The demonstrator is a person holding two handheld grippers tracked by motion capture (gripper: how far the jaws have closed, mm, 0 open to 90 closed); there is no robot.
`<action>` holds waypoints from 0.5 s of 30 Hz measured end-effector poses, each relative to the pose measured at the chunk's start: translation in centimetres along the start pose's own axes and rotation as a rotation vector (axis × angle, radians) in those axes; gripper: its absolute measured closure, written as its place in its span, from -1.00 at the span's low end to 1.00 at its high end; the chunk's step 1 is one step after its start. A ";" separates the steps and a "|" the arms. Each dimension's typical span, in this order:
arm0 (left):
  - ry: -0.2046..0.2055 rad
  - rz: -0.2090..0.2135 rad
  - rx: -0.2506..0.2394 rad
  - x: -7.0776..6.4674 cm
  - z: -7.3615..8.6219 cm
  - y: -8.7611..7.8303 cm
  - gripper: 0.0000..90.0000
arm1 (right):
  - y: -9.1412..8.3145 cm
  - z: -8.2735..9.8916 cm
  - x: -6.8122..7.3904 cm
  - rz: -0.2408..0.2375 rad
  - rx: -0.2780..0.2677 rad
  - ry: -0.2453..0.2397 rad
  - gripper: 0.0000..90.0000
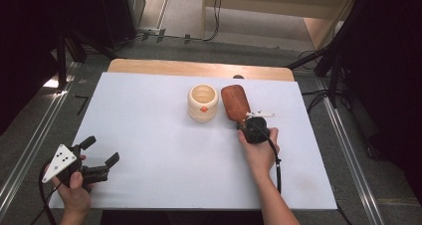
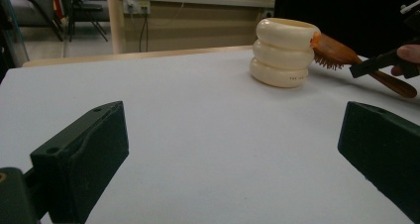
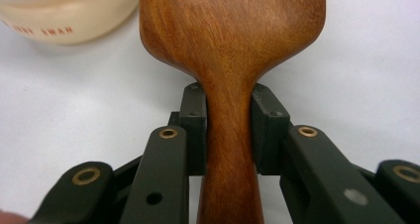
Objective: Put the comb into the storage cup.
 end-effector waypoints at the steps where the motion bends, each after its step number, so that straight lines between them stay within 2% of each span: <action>1: 0.001 -0.001 0.001 0.0 0.0 0.0 -1.00 | 0.0 0.0 0.0 0.000 0.000 0.000 0.56; 5: 0.002 -0.003 0.001 0.0 0.0 0.0 -1.00 | -1.0 -0.5 -0.3 -0.008 -0.064 0.001 0.56; 10: 0.010 -0.006 0.005 -0.1 0.0 0.1 -1.00 | -1.8 -0.8 -0.5 -0.019 -0.105 -0.009 0.56; 15: 0.016 -0.011 0.011 -0.1 0.0 0.1 -1.00 | -3.0 -1.3 -0.4 -0.060 -0.180 -0.006 0.56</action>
Point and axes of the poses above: each handheld gripper's, and its own axes: y roughly forward along the jaws, z roughly out of its underside, x roughly to its left, the point moved 7 cm from there along y, roughly forward along the jaws, and after that the axes turned 1 degree about x, right-handed, at the moved point
